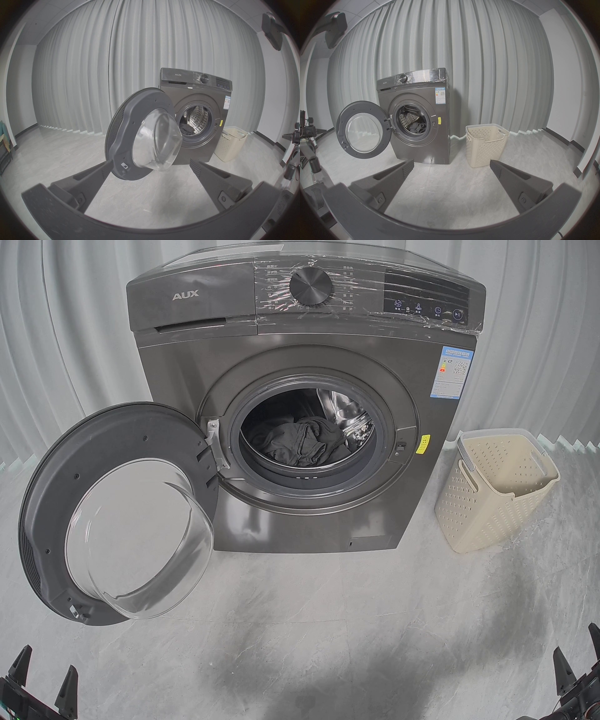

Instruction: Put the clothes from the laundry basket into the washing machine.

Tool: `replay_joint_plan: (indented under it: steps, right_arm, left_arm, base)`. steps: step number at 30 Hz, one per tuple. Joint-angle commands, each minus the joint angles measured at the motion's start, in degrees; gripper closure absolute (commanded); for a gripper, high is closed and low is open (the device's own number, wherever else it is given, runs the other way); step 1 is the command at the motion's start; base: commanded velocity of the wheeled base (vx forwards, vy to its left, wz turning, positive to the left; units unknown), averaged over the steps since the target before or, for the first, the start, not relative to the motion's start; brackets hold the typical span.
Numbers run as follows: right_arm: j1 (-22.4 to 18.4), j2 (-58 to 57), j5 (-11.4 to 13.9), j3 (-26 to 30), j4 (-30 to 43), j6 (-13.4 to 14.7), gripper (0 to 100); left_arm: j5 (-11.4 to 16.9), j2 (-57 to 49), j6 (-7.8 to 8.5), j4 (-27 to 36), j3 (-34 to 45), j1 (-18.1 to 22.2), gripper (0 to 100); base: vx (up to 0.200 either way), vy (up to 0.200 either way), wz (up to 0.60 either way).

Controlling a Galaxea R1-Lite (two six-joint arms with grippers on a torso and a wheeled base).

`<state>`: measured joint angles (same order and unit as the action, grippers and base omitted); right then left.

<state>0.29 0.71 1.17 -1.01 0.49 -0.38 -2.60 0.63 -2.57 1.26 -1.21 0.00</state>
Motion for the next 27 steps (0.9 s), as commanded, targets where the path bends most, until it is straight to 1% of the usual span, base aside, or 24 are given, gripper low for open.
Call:
replay_joint_plan:
  steps: [1, 2, 4, 7, 16, 27]
  right_arm:
    - [0.0, -0.7, -0.3, 0.9, -0.3, 0.6, 0]
    - [0.0, -0.7, -0.3, 0.9, -0.2, 0.1, 0]
    - [0.0, -0.7, -0.1, 0.9, -0.2, 0.1, 0]
    - [0.0, -0.7, -0.1, 0.9, -0.2, 0.1, 0]
    - [0.0, -0.7, -0.1, 0.9, -0.2, 0.1, 0]
    - [0.0, -0.7, 0.0, 0.9, -0.2, 0.1, 0]
  left_arm:
    - [2.9, -0.6, 0.46, 0.6, 0.3, -0.1, 0]
    - [2.9, -0.6, 0.37, 0.6, 0.3, -0.1, 0]
    - [2.9, -0.6, 0.37, 0.6, 0.3, -0.1, 0]
    - [2.9, -0.6, 0.37, 0.6, 0.3, -0.1, 0]
    - [2.8, -0.6, -0.15, 0.5, 0.3, -0.1, 0]
    - [2.8, -0.6, -0.15, 0.5, 0.3, -0.1, 0]
  base:
    - [0.0, 0.0, 0.0]
    - [0.0, 0.0, 0.0]
    - [0.0, 0.0, 0.0]
    - [-0.2, 0.0, 0.0]
    - [0.0, 0.0, 0.0]
    - [0.0, 0.2, 0.0]
